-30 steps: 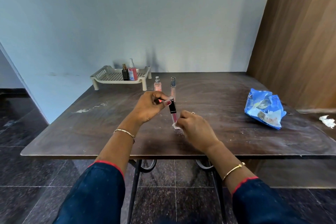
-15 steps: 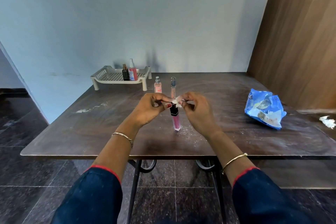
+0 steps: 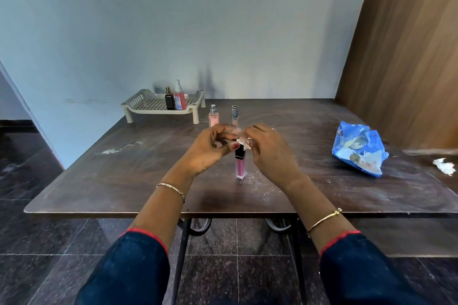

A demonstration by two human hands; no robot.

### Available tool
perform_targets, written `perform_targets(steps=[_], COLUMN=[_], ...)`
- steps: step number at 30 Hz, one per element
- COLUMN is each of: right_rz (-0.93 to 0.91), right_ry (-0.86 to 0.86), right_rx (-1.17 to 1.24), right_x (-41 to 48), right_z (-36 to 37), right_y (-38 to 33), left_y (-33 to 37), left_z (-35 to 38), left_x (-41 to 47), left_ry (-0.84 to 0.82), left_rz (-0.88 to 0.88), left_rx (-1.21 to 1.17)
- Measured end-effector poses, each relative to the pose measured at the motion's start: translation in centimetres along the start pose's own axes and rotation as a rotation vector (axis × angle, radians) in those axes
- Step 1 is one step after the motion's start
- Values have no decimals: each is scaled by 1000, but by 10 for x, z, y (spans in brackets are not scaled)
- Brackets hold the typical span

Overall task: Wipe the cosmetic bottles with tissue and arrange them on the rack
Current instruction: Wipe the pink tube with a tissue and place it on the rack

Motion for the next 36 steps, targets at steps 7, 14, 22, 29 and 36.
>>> perform_targets(steps=[7,14,22,29,36], right_rz=[-1,-12,-141,46,6], right_ry=[-123,-143,-176,-79,8], right_rx=[0,-47,-156,5,106], right_x=[10,15,9,-18,16], right_z=[-1,3,3,-1,1], right_y=[-1,-10,-17,21,1], left_y=[-24,-17,-17,-20,-20], left_z=[16,15,13,13,12], left_x=[0,6,6,6,4], left_ry=[-33,57,103,136,144], left_rz=[-69,-19,28,6,4], left_rx=[22,128,162,206,218])
Point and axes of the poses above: each hand's wrist, its own x-axis towards the middle knuckle, its own z-axis out of the palm, y = z × x, the point moved 9 cm from there along x, towards the middle knuckle, and after that the axes turned 14 degrees about -z, right-handed, at the moved point
